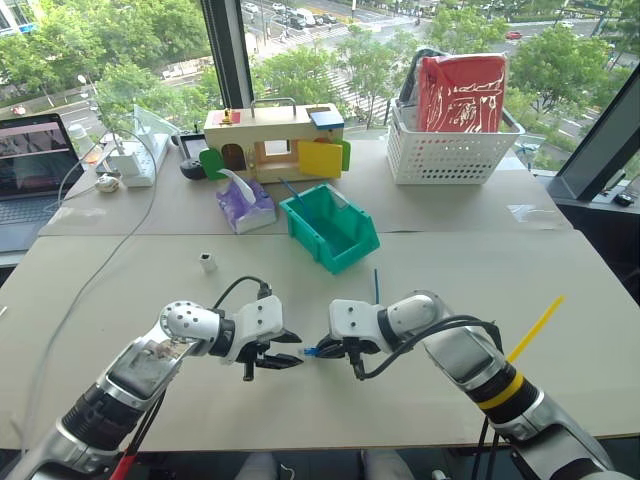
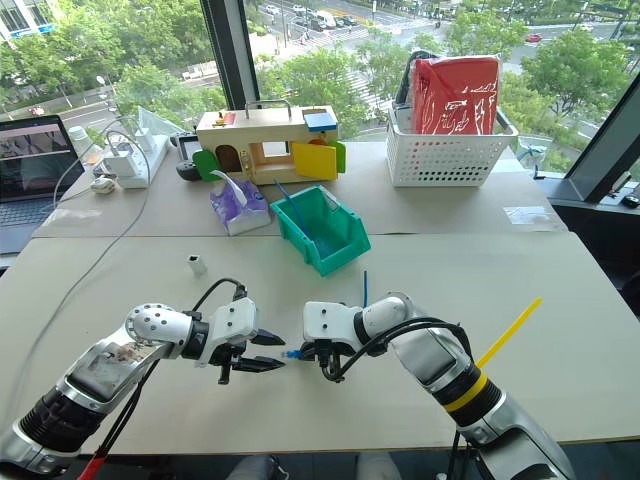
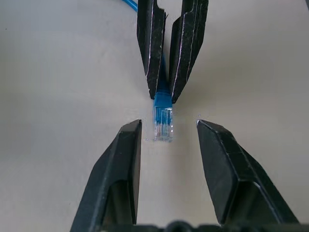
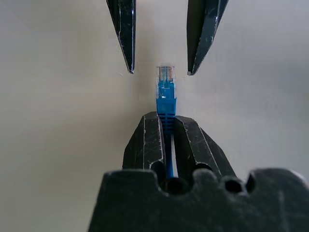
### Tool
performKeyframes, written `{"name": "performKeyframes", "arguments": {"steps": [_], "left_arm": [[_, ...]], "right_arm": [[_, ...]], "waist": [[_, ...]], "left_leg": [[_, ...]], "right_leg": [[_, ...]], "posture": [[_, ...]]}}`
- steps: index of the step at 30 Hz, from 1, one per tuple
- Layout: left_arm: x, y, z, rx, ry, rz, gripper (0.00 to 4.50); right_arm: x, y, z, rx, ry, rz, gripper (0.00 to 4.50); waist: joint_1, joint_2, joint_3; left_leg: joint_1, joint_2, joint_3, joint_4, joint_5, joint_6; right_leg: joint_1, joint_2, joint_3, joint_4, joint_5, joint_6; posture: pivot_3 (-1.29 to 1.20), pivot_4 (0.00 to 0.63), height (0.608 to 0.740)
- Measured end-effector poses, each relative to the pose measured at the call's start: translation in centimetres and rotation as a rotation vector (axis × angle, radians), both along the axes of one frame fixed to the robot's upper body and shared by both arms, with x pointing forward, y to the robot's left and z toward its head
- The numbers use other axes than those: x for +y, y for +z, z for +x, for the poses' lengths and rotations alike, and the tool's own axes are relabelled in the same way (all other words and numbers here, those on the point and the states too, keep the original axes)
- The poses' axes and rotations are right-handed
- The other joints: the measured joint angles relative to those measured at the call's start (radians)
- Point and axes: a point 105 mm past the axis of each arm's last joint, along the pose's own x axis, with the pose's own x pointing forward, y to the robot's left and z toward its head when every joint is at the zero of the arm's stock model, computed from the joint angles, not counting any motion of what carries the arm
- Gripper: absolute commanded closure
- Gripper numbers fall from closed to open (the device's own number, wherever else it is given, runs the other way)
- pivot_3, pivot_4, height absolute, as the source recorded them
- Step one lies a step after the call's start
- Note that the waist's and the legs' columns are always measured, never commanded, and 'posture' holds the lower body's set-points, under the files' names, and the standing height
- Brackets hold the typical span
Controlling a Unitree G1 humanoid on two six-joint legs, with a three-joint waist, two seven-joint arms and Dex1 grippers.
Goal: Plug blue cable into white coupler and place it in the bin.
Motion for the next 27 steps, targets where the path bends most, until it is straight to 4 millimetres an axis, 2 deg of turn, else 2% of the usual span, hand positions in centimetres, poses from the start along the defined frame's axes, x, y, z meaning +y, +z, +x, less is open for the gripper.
{"name": "performKeyframes", "arguments": {"steps": [4,11,14,17,23,25,27], "left_arm": [[-0.1,-0.5,0.2,-0.002,0.006,0.014,2.61],[-1.4,-1.2,0.2,0.012,0.003,-0.018,2.61],[-1.5,-1.2,0.3,0.009,-0.002,-0.016,3.29],[-1.5,-1.1,0.5,-0.004,-0.003,0.001,4.35],[-1.0,-1.3,0.5,-0.038,-0.028,0.038,4.42],[-0.9,-1.3,0.6,-0.048,-0.032,0.037,4.42],[-0.9,-1.3,0.7,-0.047,-0.027,0.031,4.42]], "right_arm": [[0.0,0.0,0.0,0.004,-0.006,-0.001,4.50],[-0.1,0.0,0.1,0.013,-0.018,-0.002,4.50],[-0.1,0.0,0.1,0.015,-0.020,-0.003,4.50],[-0.1,0.0,0.1,0.016,-0.020,-0.002,4.50],[0.1,-0.1,-0.1,0.024,-0.024,0.011,4.50],[0.2,-0.2,0.0,0.045,-0.047,0.028,3.50],[-0.1,-0.1,0.2,0.091,-0.095,0.055,3.05]], "waist": [[0.000,0.000,0.000],[0.003,0.000,0.000],[0.003,0.000,0.000],[0.003,0.000,0.000],[-0.001,0.000,0.000],[0.000,0.000,-0.001],[0.001,0.000,-0.001]], "left_leg": [[0.000,0.000,0.000,0.000,0.000,0.000],[0.001,0.000,0.000,0.000,0.000,0.000],[0.001,0.000,0.000,0.000,0.000,0.000],[0.001,0.000,0.000,0.000,0.000,0.000],[0.002,0.000,0.000,0.000,0.000,0.000],[0.002,0.000,0.000,0.000,0.000,0.000],[0.002,0.000,0.000,0.000,0.000,0.000]], "right_leg": [[0.000,0.000,0.000,0.000,0.000,0.000],[0.001,0.000,0.000,0.000,0.000,0.000],[0.002,0.000,0.000,0.000,0.000,0.000],[0.002,0.000,0.000,0.000,0.000,0.000],[0.001,0.000,0.000,0.000,0.000,0.000],[0.001,0.000,0.000,0.001,0.000,0.000],[0.002,0.000,0.000,0.001,0.000,0.000]], "posture": [[0.00,0.150,0.740],[0.00,0.150,0.740],[0.00,0.150,0.740],[0.00,0.150,0.740],[0.00,0.150,0.740],[0.00,0.150,0.740],[0.00,0.150,0.740]]}}
